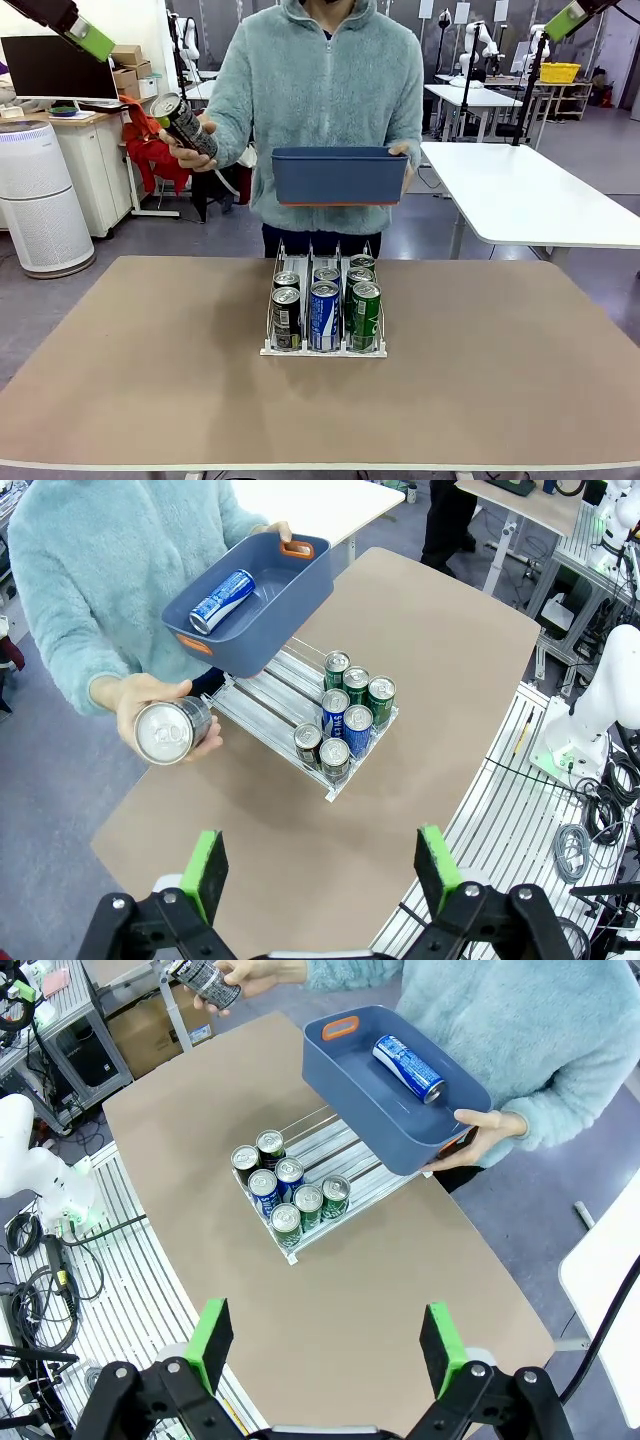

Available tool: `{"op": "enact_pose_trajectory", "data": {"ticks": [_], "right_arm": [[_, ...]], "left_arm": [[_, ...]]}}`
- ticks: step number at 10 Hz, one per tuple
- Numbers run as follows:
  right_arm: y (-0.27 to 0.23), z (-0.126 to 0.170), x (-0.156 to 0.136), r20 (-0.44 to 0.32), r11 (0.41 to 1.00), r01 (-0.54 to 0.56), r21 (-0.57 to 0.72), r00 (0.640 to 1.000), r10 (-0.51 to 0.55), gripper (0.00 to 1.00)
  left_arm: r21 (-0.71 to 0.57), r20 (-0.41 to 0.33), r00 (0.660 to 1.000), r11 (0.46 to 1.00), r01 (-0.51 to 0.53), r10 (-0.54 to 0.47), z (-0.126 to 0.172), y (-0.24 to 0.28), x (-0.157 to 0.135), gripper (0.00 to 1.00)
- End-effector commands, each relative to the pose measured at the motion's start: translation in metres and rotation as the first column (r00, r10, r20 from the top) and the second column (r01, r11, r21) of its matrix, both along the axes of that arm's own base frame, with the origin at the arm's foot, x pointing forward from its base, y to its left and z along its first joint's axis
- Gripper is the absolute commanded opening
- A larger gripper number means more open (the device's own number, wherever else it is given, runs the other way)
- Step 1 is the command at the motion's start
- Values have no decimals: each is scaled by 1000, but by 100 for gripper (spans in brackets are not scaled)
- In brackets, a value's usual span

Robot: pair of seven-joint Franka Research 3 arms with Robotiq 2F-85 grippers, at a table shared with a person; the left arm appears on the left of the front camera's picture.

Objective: Fill the beverage cans into the dispenser.
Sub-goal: Pick up the Pepsi coke handed by the human.

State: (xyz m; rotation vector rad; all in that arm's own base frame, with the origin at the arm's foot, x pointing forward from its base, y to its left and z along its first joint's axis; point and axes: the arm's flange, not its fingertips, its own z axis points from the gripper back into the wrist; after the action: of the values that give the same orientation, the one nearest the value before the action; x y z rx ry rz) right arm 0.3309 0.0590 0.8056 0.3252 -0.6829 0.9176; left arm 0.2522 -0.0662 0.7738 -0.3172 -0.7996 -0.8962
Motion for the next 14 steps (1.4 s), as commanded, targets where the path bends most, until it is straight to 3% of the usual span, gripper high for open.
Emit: {"op": "enact_pose_trajectory", "data": {"ticks": [1,2,4,11,14], "right_arm": [[1,-5,-3,-6,1000,8,0,1000,-8,100],[1,-5,-3,-6,1000,8,0,1000,-8,100],[1,-5,-3,-6,1000,8,0,1000,-8,100],[1,-5,-3,-6,1000,8,0,1000,-8,100],[1,-5,-3,-6,1000,8,0,1000,-8,100]], "left_arm": [[19,-12,997,997,-75,76,-3,4,6,100],[43,1,990,989,-143,143,-5,2,11,100],[89,27,986,982,-166,165,-6,9,14,100],[154,74,978,967,-204,195,-34,0,60,100],[177,47,985,970,-169,164,-42,-11,86,100]]}}
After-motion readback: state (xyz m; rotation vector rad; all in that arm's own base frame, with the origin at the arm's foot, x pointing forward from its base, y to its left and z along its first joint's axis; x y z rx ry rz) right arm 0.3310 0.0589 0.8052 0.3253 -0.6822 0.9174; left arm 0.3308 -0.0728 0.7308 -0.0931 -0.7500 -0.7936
